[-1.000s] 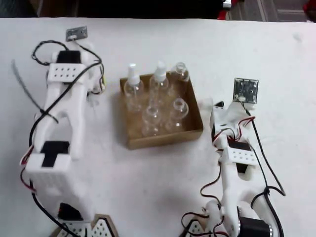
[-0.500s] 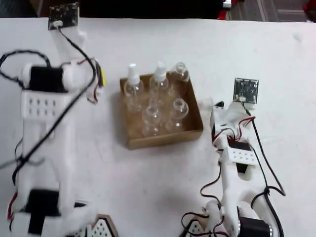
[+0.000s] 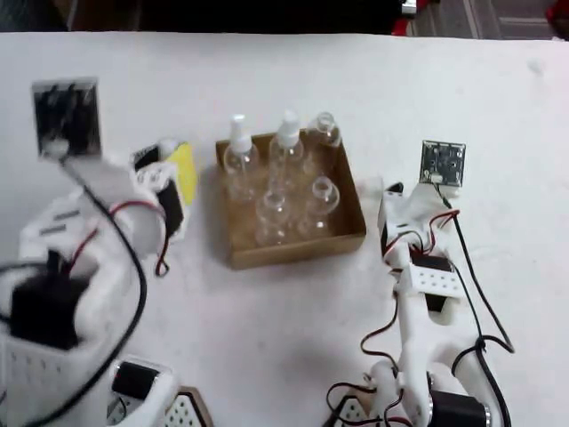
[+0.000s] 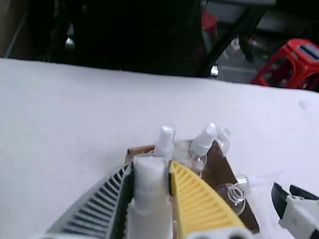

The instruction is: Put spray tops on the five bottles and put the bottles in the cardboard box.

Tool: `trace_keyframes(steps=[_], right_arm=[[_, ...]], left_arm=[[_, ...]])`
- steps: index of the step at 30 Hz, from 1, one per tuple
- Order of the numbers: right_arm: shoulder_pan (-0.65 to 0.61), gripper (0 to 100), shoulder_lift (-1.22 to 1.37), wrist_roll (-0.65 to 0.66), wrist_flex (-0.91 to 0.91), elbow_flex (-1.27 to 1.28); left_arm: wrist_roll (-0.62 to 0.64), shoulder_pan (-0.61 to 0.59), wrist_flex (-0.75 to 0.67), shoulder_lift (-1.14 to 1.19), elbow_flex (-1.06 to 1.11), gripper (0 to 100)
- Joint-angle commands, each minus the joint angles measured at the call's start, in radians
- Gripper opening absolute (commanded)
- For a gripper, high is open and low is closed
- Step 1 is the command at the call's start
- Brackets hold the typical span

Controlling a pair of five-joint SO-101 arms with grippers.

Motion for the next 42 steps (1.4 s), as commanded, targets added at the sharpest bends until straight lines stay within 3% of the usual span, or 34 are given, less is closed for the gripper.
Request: trace_keyframes(steps=[1,7,13,19,23,31,42], right_arm=[[-0.010,14.5,-0.001,0.014,-0.013,-0.009],[-0.012,14.5,-0.001,0.014,-0.013,-0.009],[-0.012,14.5,-0.001,0.014,-0.013,-0.009],[-0.010,14.5,-0.001,0.014,-0.013,-0.009],[-0.008,14.5,-0.001,0.014,-0.013,-0.009],[-0.012,14.5,-0.001,0.014,-0.019,-0.009],[-0.012,14.5,-0.001,0.014,-0.019,-0.009]], left_arm=[[0.006,0.013,-0.250,-0.216,0.209,2],[0.008,0.042,-0.416,-0.349,0.304,2],[0.044,0.216,-0.499,-0.361,0.318,2],[0.038,0.262,-0.881,-0.219,0.454,2],[-0.083,0.271,-1.037,-0.136,0.488,2],[-0.201,0.344,-1.068,-0.059,0.485,2],[-0.207,0.338,-1.071,0.101,0.374,2]])
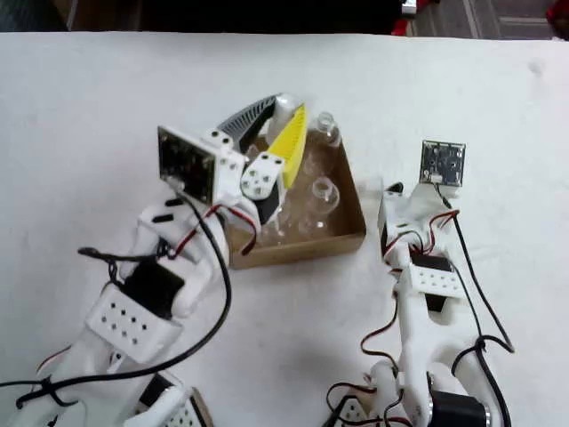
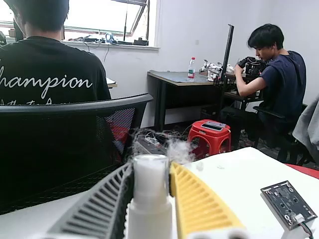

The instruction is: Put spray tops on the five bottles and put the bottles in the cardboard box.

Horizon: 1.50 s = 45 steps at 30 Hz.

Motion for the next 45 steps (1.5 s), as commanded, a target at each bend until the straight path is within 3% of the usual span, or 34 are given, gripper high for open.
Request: trace_keyframes(steps=[1,5,8,13,17,45], right_arm=[[-0.012,14.5,-0.001,0.014,-0.019,-0.009],[-0.012,14.5,-0.001,0.014,-0.019,-0.009],[-0.012,14.5,-0.001,0.014,-0.019,-0.009],[-0.012,14.5,-0.001,0.014,-0.019,-0.009],[-0.012,14.5,-0.001,0.014,-0.019,-0.009],[-0.012,14.5,-0.001,0.014,-0.019,-0.009]], left_arm=[[-0.017,0.005,-0.029,0.030,-0.092,2],[-0.018,0.005,-0.046,0.039,-0.089,2],[-0.023,-0.012,-0.144,0.039,-0.075,2],[-0.176,-0.021,-0.331,0.039,0.037,2],[-0.180,-0.018,-0.425,0.033,0.140,2],[-0.132,-0.039,-0.434,0.041,0.210,2]])
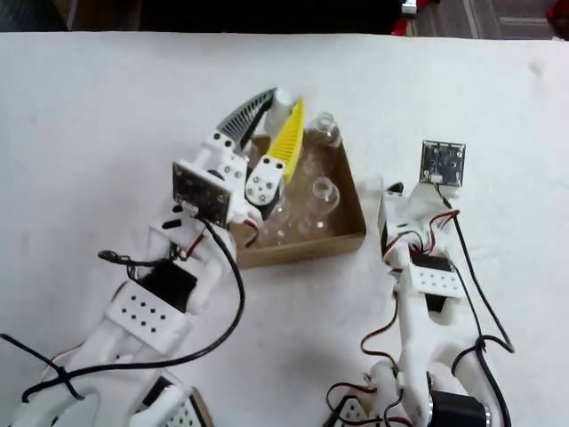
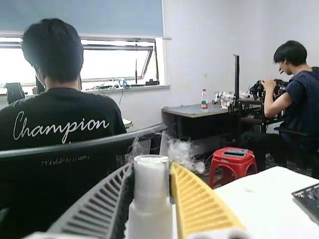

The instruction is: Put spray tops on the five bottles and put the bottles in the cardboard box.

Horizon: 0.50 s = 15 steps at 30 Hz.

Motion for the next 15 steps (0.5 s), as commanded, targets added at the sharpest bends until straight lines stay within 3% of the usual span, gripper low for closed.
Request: trace_keyframes(steps=[1,12,15], right_arm=[[-0.012,14.5,-0.001,0.014,-0.019,-0.009],[-0.012,14.5,-0.001,0.014,-0.019,-0.009],[-0.012,14.5,-0.001,0.014,-0.019,-0.009]], left_arm=[[0.011,-0.016,-0.029,0.002,0.005,2],[0.017,-0.016,-0.029,0.004,0.018,2],[0.014,-0.012,-0.097,0.007,0.068,2]])
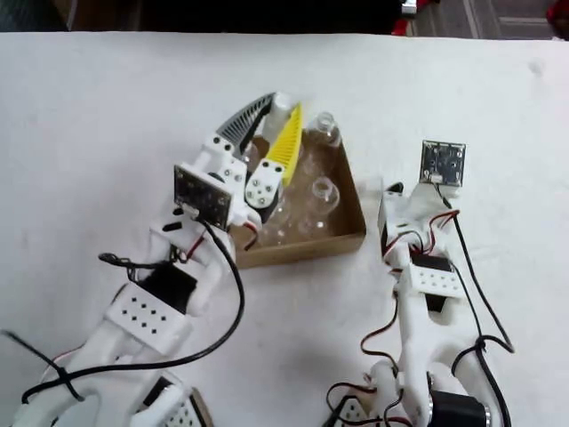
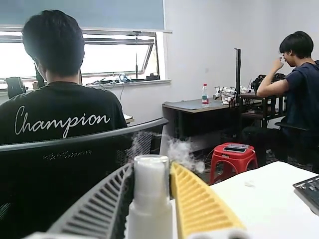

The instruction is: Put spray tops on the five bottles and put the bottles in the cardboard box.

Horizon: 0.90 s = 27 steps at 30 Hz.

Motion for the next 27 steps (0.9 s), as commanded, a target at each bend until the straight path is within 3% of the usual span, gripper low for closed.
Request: trace_keyframes(steps=[1,8,20,27], right_arm=[[-0.012,14.5,-0.001,0.014,-0.019,-0.009],[-0.012,14.5,-0.001,0.014,-0.019,-0.009],[-0.012,14.5,-0.001,0.014,-0.021,-0.011],[-0.012,14.5,-0.001,0.014,-0.021,-0.009]], left_arm=[[0.011,-0.010,-0.133,0.021,0.057,2],[0.011,-0.001,-0.410,0.157,0.153,2],[0.021,-0.001,-0.552,0.097,0.374,2],[0.153,-0.010,-0.554,0.097,0.425,2]])
